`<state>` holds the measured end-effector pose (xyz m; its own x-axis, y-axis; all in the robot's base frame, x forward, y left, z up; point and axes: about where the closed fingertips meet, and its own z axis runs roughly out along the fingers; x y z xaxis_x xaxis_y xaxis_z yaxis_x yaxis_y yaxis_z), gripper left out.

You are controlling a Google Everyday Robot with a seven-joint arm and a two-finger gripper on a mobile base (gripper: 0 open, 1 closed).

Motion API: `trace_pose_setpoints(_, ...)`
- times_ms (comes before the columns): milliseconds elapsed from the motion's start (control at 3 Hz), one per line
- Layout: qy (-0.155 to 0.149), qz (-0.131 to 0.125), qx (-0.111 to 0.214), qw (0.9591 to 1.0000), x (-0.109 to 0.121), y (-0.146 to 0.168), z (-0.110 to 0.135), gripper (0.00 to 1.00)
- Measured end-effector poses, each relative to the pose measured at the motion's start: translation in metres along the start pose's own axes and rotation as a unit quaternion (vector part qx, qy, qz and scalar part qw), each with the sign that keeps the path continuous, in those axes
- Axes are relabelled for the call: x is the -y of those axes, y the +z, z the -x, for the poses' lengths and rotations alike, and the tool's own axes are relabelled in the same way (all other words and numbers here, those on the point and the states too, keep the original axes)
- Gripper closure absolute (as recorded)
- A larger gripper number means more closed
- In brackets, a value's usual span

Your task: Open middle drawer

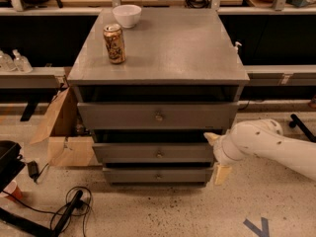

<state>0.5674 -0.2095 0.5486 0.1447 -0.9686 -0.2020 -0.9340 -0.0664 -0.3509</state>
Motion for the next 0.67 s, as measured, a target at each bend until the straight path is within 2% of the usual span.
trace_pose_setpoints(333,-0.007,0.017,-0.026,0.9995,0.0023,0.0394,-0.0047,0.0)
trace_pose_setpoints(667,-0.004,0.018,-0.026,0.9995,0.0023,0.0405,-0.0029,0.0)
